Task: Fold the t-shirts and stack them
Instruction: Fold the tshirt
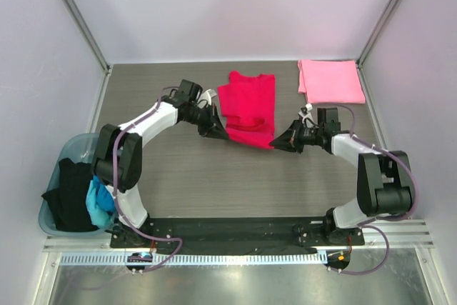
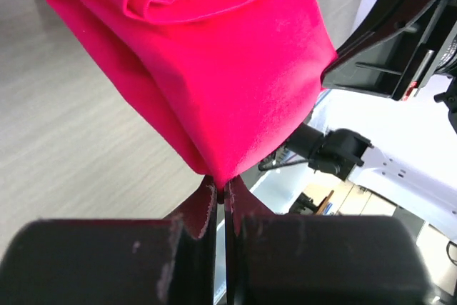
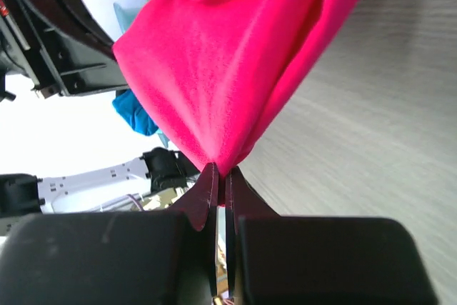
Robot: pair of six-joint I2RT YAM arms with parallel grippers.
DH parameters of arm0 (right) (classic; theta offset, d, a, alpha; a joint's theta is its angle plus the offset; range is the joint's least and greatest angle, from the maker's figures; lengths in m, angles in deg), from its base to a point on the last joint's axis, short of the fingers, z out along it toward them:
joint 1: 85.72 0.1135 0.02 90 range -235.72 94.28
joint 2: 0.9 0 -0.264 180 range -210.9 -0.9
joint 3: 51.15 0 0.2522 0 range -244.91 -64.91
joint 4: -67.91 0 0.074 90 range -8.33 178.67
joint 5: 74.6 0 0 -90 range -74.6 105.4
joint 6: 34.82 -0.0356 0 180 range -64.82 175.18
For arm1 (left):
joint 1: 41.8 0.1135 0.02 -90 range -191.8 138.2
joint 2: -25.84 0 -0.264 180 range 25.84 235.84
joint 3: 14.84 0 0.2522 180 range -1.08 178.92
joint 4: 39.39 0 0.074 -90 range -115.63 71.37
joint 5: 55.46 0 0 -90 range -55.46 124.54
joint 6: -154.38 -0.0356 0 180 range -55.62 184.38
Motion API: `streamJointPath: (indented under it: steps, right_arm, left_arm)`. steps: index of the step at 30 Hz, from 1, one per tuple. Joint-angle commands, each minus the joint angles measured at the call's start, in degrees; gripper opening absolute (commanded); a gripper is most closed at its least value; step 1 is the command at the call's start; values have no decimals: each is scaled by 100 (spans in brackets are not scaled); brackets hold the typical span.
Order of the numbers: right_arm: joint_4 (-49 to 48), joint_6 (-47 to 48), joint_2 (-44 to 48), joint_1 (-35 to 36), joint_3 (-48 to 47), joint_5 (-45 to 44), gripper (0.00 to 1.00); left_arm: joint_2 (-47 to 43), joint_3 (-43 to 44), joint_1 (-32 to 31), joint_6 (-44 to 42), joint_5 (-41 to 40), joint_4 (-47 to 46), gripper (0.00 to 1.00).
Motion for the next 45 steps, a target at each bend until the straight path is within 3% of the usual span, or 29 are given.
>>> streamJointPath:
  steps: [1,12,18,22,29,45]
  right_arm:
    - [493,293,372,-30,166,111,1]
    - [836,530,1119,-30,613,58,1]
    - [775,530,1506,-30,756,-47,1]
    - [599,521,1507,-39,413,-126,1]
    - [-323,293,673,-92,-815,-232,1]
    - [-728,688,-2456,-215,-3777,-276,1]
  left_arm:
    - [-365,-220,130,-126,2,193,0]
    - [-1042,-1213,130,50,55,-71,0]
    - [-1016,-1021,130,-72,-33,-1,0]
    - [-727,-206,130,-283,-94,166,0]
    - [38,1358,226,-934,-472,641,0]
    - [2341,4428,534,-1804,-938,544,0]
